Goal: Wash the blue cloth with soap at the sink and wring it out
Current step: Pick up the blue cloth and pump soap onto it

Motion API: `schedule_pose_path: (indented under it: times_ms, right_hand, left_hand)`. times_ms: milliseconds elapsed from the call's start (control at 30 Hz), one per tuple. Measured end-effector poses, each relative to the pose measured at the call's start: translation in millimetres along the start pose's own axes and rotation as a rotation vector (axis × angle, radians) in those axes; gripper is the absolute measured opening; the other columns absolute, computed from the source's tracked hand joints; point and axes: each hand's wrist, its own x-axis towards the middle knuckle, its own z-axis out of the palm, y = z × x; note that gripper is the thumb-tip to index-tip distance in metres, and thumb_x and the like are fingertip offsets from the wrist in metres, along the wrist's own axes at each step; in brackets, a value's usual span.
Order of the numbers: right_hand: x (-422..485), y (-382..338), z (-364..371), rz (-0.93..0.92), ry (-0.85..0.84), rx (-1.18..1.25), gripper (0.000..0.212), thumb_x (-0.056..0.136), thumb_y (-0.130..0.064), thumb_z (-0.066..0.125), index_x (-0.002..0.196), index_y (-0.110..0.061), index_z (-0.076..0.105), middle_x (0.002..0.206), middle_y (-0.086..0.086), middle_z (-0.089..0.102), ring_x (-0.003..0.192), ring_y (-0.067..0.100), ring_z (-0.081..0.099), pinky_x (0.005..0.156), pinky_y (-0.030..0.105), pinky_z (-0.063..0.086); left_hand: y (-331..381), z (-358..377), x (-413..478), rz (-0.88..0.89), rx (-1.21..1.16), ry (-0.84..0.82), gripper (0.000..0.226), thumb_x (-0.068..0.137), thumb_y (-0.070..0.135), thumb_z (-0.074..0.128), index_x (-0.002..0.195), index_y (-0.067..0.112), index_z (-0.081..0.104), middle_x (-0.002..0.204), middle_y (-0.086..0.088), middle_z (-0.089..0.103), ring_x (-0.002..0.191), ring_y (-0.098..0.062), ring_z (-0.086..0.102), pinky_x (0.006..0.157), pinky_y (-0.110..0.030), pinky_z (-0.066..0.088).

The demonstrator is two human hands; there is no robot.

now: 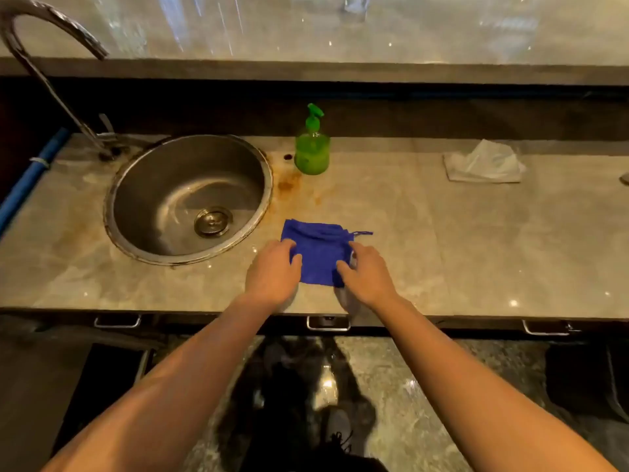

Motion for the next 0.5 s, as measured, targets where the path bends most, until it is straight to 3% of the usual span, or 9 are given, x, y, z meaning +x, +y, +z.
schedule_pose_path:
  times_ms: [167,267,333,433,500]
  right_hand:
    - [42,-2,18,0.236,0.11,-0.141,0.059,0.092,-0.048,0.063,0.134,-0.009,0.048,0.137,0.02,0.041,0.127,0.039,0.037,0.104,0.046,0.044]
    - [55,-5,24,0.27,0.145,-0.176,0.058,0.09,-0.048,0.067,0.13,-0.01,0.051,0.133,0.016,0.046,0.125,0.035,0.04,0.099,0.041,0.045]
    - [63,-7,25,0.305,0.161,-0.074,0.043,0.089,-0.038,0.07,0.121,-0.011,0.058,0.128,0.015,0.049,0.121,0.034,0.041,0.093,0.033,0.039]
    - [73,-11,27,0.262,0.234,0.102,0.012,0.084,-0.018,0.069,0.09,-0.011,0.063,0.099,0.013,0.064,0.097,0.028,0.054,0.076,0.025,0.03]
    - [75,-19,23,0.247,0.246,0.318,0.015,0.084,-0.011,0.068,0.078,-0.009,0.055,0.075,0.004,0.06,0.071,0.017,0.053,0.065,0.026,0.037]
  left_hand:
    - [-17,13,47,-0.155,0.016,-0.006,0.056,0.096,0.043,0.05,0.144,0.021,0.033,0.131,-0.009,0.042,0.115,-0.028,0.05,0.088,-0.039,0.045]
    - [-20,15,67,-0.134,0.058,-0.011,0.05,0.094,0.045,0.054,0.135,0.018,0.044,0.123,-0.008,0.044,0.106,-0.025,0.05,0.08,-0.034,0.043]
    - [-21,13,77,-0.114,0.077,-0.014,0.04,0.092,0.042,0.059,0.125,0.02,0.052,0.12,-0.007,0.047,0.105,-0.024,0.05,0.08,-0.034,0.044]
    - [-25,11,94,-0.032,0.0,-0.07,0.017,0.09,0.029,0.062,0.105,0.023,0.056,0.109,0.0,0.053,0.104,-0.022,0.052,0.08,-0.03,0.043]
    - [-26,10,106,-0.017,-0.213,-0.154,0.012,0.087,0.02,0.063,0.092,0.023,0.052,0.095,0.004,0.061,0.092,-0.02,0.06,0.073,-0.033,0.048]
